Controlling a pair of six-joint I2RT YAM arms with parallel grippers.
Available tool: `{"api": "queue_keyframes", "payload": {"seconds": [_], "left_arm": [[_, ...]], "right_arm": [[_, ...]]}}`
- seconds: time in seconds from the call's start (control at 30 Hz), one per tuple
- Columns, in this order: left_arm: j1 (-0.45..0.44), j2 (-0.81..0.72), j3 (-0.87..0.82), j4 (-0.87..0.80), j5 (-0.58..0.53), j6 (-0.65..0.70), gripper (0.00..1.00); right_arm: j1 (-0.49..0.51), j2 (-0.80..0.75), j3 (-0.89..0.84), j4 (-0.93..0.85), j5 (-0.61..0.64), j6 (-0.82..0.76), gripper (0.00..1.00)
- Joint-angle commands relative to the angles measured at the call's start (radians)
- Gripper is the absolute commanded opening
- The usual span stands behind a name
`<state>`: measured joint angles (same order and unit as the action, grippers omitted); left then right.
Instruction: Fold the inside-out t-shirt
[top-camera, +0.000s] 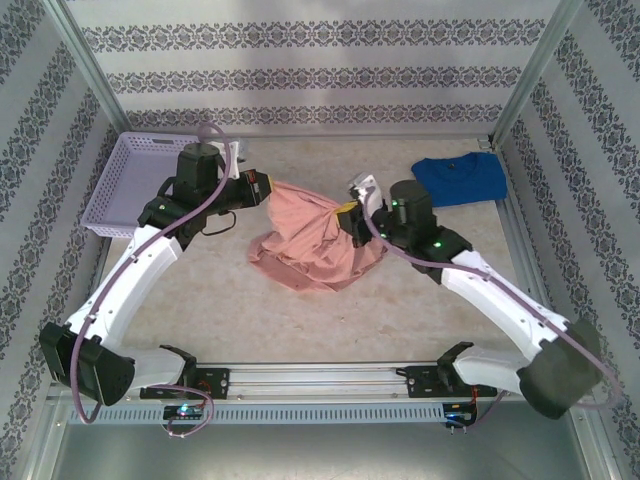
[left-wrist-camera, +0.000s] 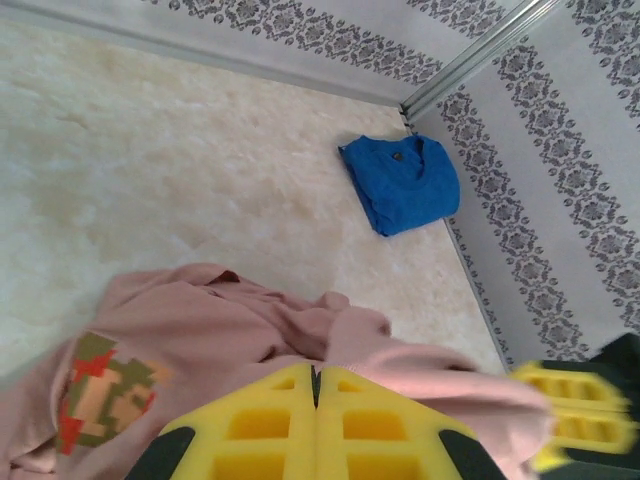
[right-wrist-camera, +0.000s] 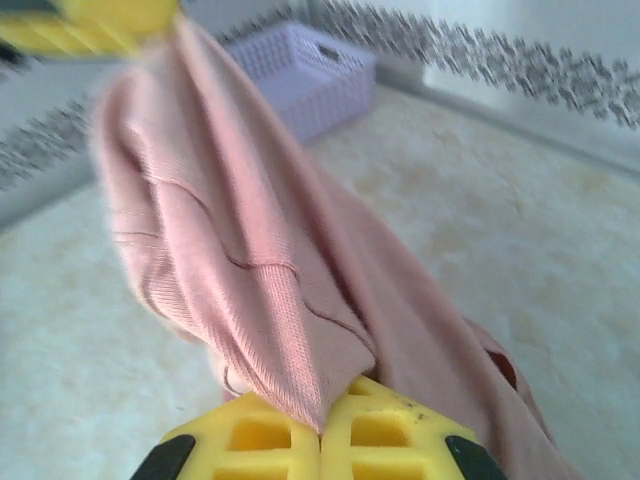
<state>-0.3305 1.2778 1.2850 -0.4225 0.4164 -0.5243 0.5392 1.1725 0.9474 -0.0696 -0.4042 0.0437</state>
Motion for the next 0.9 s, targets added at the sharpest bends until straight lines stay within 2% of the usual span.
{"api": "queue_keyframes", "payload": {"seconds": [0.0, 0.1, 0.17, 0.3, 0.4, 0.5, 0.6, 0.77, 0.83, 0.87], "left_arm": [[0.009, -0.019, 0.009, 0.029, -0.019, 0.058, 0.00], [0.009, -0.024, 0.012, 0.106, 0.068, 0.040, 0.00], [0.009, -0.036, 0.000, 0.187, 0.133, 0.019, 0.00], [0.003, -0.070, -0.086, 0.364, 0.297, -0.008, 0.00], [-0.050, -0.125, -0.214, 0.366, 0.381, 0.057, 0.00], [-0.167, -0.210, -0.347, 0.223, 0.355, 0.195, 0.00], [-0.288, -0.252, -0.464, 0.145, 0.310, 0.239, 0.00], [-0.436, -0.204, -0.560, 0.156, 0.241, 0.227, 0.00], [-0.458, -0.171, -0.573, 0.158, 0.236, 0.228, 0.07], [-0.462, -0.151, -0.570, 0.149, 0.234, 0.231, 0.13]], "right_arm": [[-0.034, -0.012, 0.011, 0.028, -0.213, 0.071, 0.00], [-0.038, 0.005, 0.035, 0.048, -0.256, 0.089, 0.00], [-0.014, 0.020, 0.037, -0.001, -0.241, 0.046, 0.01], [0.070, 0.060, -0.022, -0.155, -0.174, -0.044, 0.15], [0.061, -0.003, -0.100, -0.168, -0.191, -0.009, 0.28], [-0.013, -0.124, -0.179, -0.086, -0.211, 0.077, 0.38], [-0.089, -0.156, -0.212, -0.013, -0.203, 0.163, 0.44], [-0.087, 0.029, -0.122, -0.140, -0.004, 0.293, 0.46], [-0.058, 0.100, -0.114, -0.149, 0.024, 0.350, 0.47], [-0.030, 0.132, -0.109, -0.153, 0.049, 0.373, 0.48]]}}
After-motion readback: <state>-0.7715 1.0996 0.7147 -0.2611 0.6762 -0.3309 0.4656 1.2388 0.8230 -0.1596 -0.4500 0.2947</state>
